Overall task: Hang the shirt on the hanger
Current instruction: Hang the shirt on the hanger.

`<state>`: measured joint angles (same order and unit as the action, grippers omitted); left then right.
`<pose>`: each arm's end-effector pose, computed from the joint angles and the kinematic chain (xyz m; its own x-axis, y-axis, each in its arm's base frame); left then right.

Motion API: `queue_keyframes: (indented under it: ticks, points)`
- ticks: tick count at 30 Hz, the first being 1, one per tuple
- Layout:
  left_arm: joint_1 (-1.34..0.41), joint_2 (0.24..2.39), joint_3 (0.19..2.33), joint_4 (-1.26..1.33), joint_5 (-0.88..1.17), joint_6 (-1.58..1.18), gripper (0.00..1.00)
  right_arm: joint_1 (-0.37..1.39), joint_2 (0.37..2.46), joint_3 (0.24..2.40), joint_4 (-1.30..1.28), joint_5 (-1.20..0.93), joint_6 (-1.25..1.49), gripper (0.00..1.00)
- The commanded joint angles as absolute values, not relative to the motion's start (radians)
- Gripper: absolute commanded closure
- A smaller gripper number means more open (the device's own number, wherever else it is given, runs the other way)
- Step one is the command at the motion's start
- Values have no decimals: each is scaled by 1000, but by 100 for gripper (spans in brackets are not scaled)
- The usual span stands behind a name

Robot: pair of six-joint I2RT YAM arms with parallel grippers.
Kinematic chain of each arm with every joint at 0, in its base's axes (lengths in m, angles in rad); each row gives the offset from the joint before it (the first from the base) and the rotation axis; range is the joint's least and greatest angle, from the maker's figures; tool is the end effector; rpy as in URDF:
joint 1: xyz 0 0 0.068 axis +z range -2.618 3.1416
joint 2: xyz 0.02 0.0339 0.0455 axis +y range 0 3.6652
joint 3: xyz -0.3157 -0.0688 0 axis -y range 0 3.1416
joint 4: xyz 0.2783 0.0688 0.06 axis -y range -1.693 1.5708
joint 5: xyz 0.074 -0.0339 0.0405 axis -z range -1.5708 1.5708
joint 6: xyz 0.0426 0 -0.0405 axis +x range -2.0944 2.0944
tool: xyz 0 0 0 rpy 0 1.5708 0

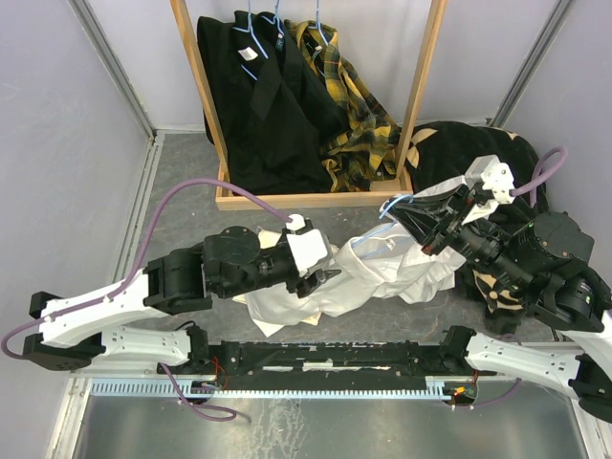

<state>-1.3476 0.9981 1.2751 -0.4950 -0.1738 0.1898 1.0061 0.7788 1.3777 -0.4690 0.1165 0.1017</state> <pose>0.0544 -0.2065 0.4876 0.1271 0.2793 -0.9517 0.9156 0.3360 0.2209 0.0613 0.0875 0.5568 -0.0100 0.1727 -0.9849 -0.7804 0.6145 0.1156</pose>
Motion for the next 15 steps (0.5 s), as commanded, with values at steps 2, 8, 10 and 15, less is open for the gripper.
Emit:
queue_keyframes:
  ticks: [2, 8, 10, 15]
  points:
    - [-1346, 1051, 1328, -420, -124, 261, 39, 1007, 773, 1379, -375, 72, 134, 100]
    - [-1347, 1085, 1323, -390, -109, 262, 53, 1008, 778, 1381, -369, 58, 146, 100]
    - [-1345, 1094, 1328, -379, -110, 264, 55, 1008, 781, 1377, -367, 70, 152, 100]
    - [-1345, 1103, 1339, -353, -132, 272, 62, 1007, 785, 1358, -351, 74, 172, 100]
